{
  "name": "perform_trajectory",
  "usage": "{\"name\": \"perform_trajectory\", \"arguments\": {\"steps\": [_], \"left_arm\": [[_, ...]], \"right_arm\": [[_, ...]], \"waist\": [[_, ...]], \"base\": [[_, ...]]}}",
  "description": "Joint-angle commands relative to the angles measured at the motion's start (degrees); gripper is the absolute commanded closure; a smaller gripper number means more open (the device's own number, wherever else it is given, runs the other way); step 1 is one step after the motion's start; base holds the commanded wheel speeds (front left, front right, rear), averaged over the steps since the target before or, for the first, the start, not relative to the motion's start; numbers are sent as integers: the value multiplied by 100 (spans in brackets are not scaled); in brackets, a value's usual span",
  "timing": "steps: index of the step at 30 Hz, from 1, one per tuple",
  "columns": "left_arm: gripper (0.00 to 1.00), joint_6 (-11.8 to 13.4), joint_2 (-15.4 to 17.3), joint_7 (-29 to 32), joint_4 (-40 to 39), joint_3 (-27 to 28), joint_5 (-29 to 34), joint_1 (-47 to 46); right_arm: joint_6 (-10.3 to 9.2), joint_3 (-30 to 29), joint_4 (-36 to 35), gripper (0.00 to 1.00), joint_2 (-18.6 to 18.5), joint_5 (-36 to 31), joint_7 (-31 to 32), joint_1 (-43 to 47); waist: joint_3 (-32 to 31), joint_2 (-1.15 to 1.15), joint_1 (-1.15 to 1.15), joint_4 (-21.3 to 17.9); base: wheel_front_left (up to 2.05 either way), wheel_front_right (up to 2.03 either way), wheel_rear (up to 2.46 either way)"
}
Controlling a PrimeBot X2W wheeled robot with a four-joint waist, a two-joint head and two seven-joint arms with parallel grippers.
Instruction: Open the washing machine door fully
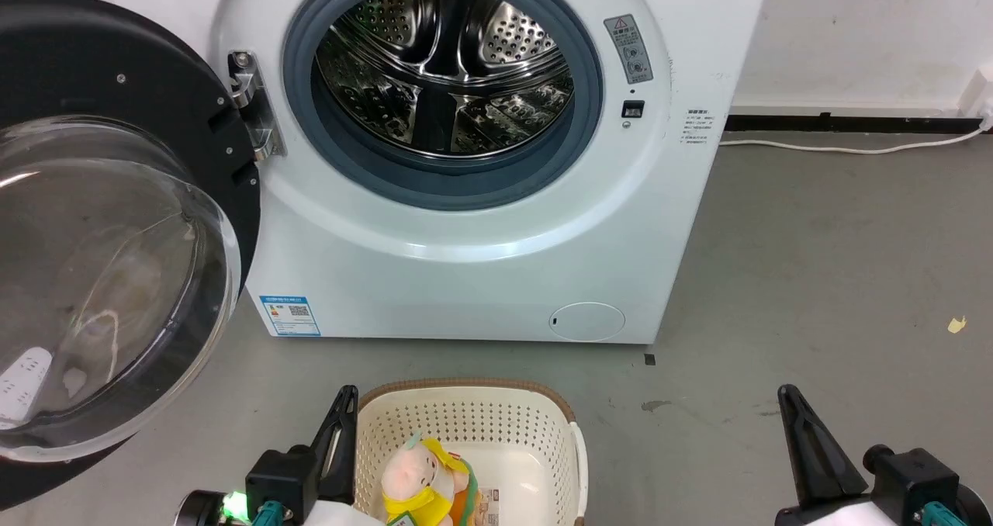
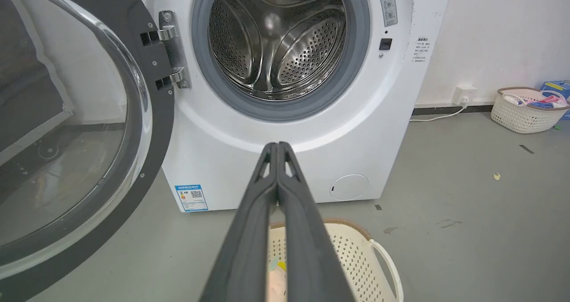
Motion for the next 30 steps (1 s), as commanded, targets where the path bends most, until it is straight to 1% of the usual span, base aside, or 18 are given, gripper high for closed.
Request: {"name": "perform_trajectory", "arguments": {"steps": [1,30], "left_arm": [[100,-35,-10,42,-32,31,54,-45],[100,-159,-121,383,-199,349,244,-87]], "right_arm": [[1,11,-47,100,8,-23,27,-94],[3,29,-121,100,15,-177,367,-219]], "waist": [[1,0,0,-4],[28,0,0,-100]], "base": [[0,0,0],[0,0,0]]}}
